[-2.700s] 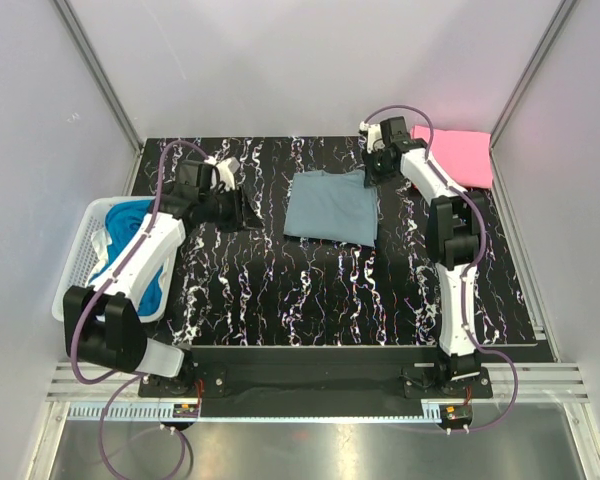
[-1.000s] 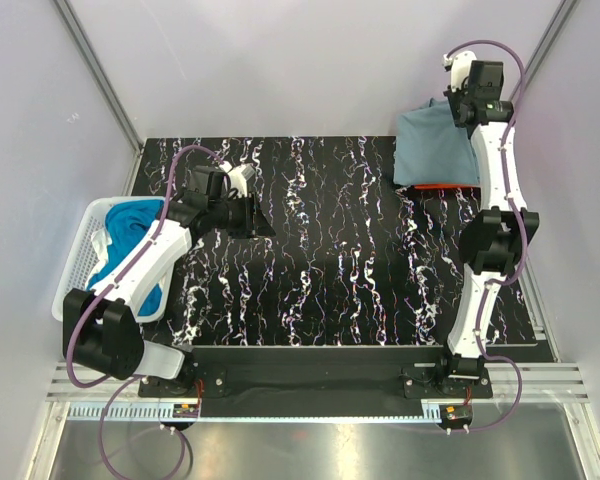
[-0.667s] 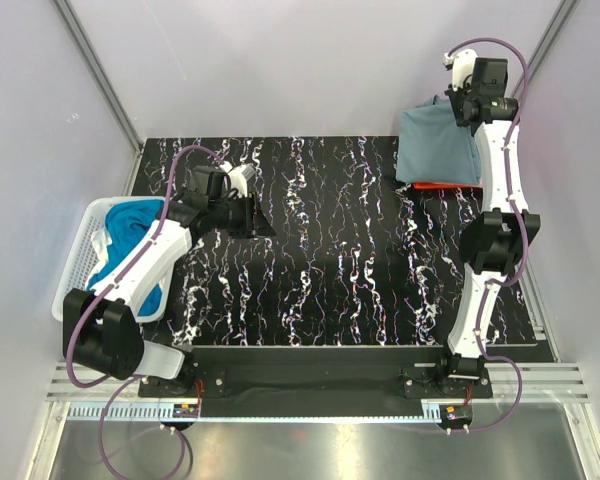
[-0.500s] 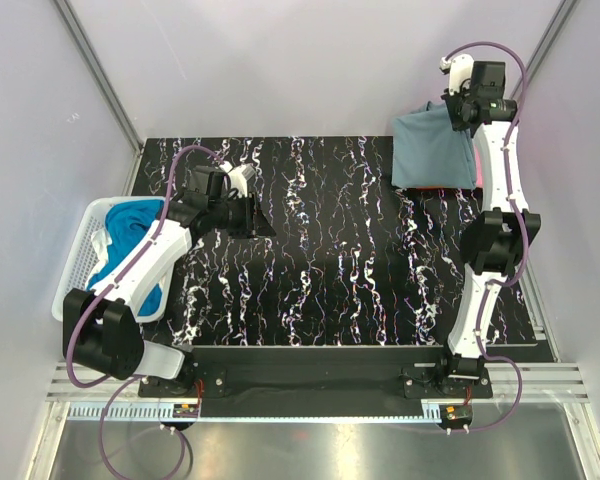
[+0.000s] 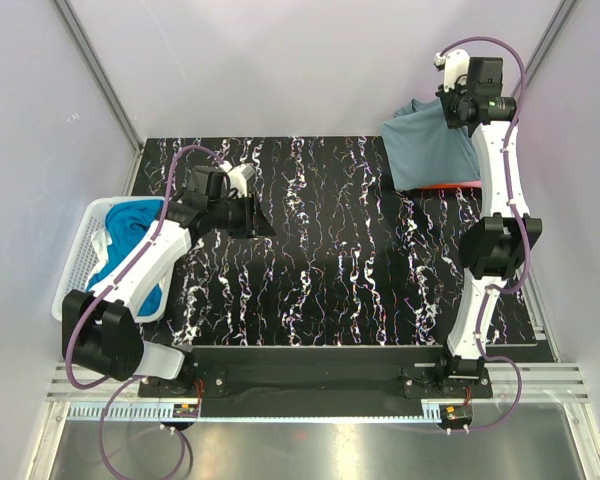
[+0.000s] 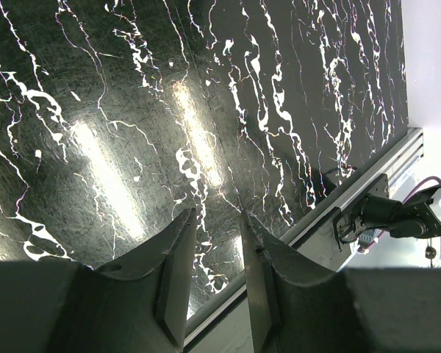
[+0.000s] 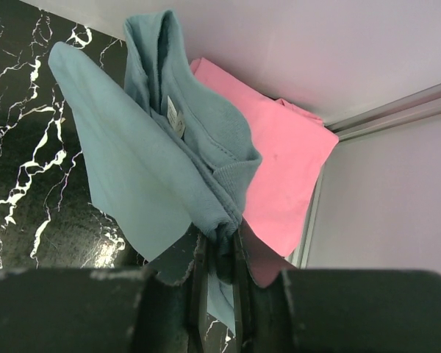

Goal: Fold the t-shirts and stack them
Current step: Neatly place the folded tshirt to the corner

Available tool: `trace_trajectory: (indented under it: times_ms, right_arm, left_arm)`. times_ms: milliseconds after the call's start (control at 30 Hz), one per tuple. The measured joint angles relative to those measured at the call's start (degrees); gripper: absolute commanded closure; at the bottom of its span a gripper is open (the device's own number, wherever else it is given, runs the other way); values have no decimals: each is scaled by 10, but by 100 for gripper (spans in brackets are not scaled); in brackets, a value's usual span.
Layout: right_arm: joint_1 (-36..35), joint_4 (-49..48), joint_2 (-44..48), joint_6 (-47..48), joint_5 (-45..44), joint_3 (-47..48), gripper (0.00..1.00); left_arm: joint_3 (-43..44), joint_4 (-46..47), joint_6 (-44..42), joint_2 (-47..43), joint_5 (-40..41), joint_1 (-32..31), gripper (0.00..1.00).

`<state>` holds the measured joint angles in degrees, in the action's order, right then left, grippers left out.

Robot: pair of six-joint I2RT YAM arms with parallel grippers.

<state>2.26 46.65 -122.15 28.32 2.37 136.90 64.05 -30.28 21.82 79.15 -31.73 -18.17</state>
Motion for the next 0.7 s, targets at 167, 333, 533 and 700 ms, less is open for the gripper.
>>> trace_trajectory:
  times_ms: [167, 333, 533, 700]
  right_arm:
    - [2, 1, 0, 0, -3, 1, 100]
    - [2, 4, 0, -3, 3, 5, 100]
    - [3, 4, 1, -13, 8, 5, 100]
    - [3, 7, 3, -28, 27, 10, 100]
  left_arm:
    - [0, 0, 0, 0, 0, 0, 64]
    - [0, 0, 0, 0, 0, 0, 64]
    - [-1, 0, 0, 0, 0, 0, 64]
    - [-4, 0, 0, 0, 0, 0, 64]
